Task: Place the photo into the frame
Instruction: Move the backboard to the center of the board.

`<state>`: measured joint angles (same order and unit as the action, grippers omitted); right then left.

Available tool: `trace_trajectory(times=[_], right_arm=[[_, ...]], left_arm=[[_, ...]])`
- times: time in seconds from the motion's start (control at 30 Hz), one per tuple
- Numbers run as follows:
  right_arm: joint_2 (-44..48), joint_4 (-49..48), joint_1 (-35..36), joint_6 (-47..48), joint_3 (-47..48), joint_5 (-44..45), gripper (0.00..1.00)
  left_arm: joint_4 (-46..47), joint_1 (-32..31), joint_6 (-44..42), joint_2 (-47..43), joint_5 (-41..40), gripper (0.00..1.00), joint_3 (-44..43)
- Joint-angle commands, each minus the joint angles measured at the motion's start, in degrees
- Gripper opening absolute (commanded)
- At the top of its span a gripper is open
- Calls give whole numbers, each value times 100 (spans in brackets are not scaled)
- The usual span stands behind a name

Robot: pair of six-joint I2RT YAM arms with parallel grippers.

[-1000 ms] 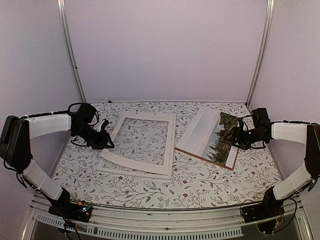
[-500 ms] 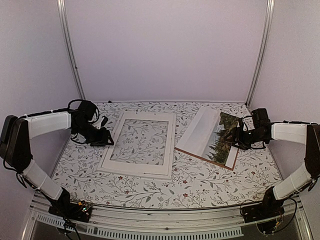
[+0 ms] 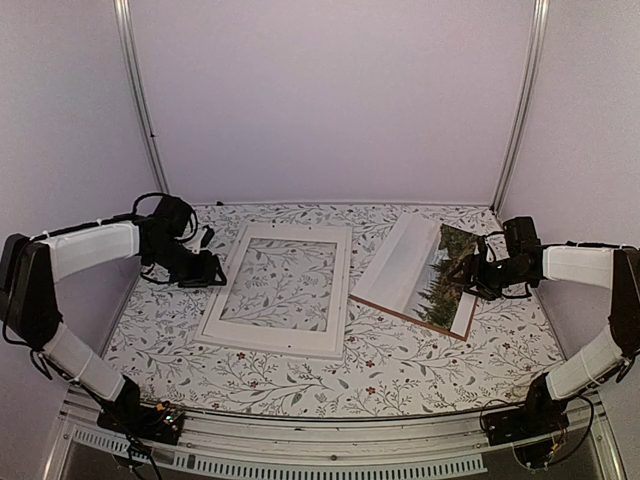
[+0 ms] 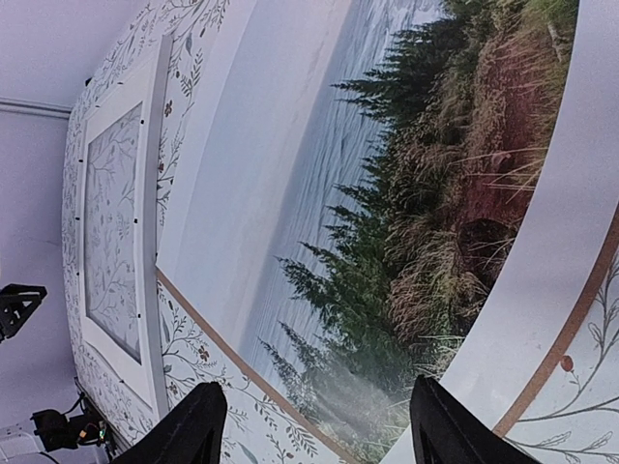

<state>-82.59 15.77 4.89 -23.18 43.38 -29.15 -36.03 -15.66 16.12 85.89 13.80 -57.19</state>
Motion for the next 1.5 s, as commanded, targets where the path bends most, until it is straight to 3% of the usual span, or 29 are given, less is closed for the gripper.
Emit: trace_trajectory(times=[0.0,0.13,0.27,0.33,0.4,0.43,0.6,0.8,0.93,1.03,1.23,1.33,1.47], right_arm=[[70,-57,43,23,-26,51,69],[283,10,82,92,1,225,70],[462,364,83,162,150,1076,74],[465,476,80,181,206,1462,78],[385,591,59,212,299,1759,80],[334,635,57,223,343,1870,80],[205,582,57,236,451,2024,80],[221,445,57,251,555,1982,81],[296,493,60,318,628,2225,81],[422,474,58,344,567,2420,82],[738,376,59,465,499,2719,84],[699,352,55,540,618,3038,85],[465,242,9,547,817,3134,87]], left_arm=[[209,-167,75,-199,-4,58,-150],[377,-304,214,-231,27,59,-161],[570,-665,384,-417,-192,67,-220],[747,-875,442,-553,-197,76,-212],[1057,-1065,508,-709,-95,98,-159],[1160,-1162,559,-792,-63,99,-142],[1344,-1754,690,-1291,-456,100,-306],[1097,-2773,300,-1624,-2077,100,-672],[678,-3231,-90,-1453,-2982,100,-1075],[376,-3680,-537,-1283,-4102,100,-1359],[235,-3851,-543,-1214,-5741,100,-1360],[559,-3781,-493,-1200,-5678,100,-1191],[1150,-3558,-537,-1026,-4754,100,-1194]])
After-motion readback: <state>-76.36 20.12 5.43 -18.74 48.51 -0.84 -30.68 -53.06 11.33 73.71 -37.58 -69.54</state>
